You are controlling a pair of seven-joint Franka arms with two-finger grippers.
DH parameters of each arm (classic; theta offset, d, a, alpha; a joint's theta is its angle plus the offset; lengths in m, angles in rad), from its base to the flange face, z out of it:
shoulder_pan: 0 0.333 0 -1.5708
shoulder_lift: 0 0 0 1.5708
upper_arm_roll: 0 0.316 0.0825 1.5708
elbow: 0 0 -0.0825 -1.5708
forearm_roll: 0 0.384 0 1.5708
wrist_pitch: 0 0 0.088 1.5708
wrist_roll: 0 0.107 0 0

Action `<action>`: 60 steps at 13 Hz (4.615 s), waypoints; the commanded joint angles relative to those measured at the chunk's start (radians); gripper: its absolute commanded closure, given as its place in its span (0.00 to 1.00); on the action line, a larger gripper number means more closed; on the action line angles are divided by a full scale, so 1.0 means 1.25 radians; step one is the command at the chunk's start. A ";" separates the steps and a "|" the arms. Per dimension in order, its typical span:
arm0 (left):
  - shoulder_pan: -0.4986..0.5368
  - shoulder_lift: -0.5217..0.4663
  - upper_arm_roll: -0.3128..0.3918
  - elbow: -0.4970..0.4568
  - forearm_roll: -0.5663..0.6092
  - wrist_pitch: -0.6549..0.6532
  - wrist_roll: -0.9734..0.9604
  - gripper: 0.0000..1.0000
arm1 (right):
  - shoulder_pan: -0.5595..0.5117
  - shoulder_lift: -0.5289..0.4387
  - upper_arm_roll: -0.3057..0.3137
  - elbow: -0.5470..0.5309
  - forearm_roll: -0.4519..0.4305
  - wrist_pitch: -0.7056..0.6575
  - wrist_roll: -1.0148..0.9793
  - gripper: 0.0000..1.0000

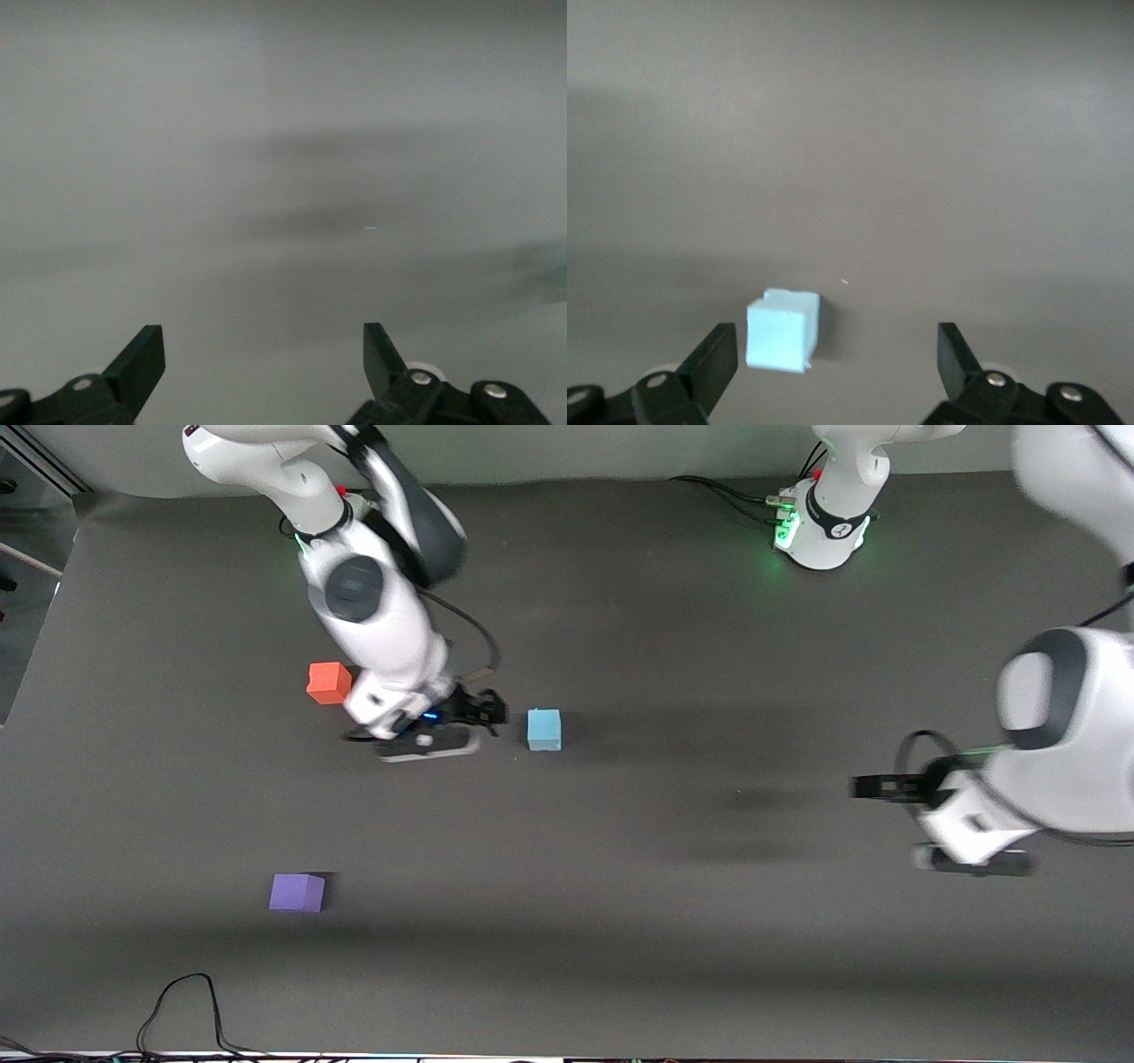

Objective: Place blue block between orange and purple blocks
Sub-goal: 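Grasp the blue block with the right gripper while the left gripper withdraws, then carry the blue block with the right gripper between orange and purple blocks, then open the right gripper and draw it back from the blue block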

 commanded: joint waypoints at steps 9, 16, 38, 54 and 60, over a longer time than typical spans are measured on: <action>0.060 -0.300 -0.011 -0.131 0.070 -0.086 0.041 0.00 | 0.049 0.203 0.084 -0.035 -0.140 0.224 0.316 0.00; -0.049 -0.338 0.067 -0.164 0.070 -0.060 0.042 0.00 | 0.053 0.130 0.096 -0.146 -0.176 0.232 0.336 0.94; -0.069 -0.333 0.079 -0.159 0.059 -0.063 0.042 0.00 | 0.008 0.040 -0.423 -0.410 0.203 0.397 -0.499 0.88; -0.070 -0.328 0.076 -0.157 0.057 -0.059 0.040 0.00 | -0.128 -0.266 -0.389 -0.269 0.119 0.037 -0.512 0.00; -0.069 -0.328 0.076 -0.158 0.052 -0.059 0.030 0.00 | -0.434 -0.374 -0.076 -0.151 0.096 -0.199 -0.460 0.00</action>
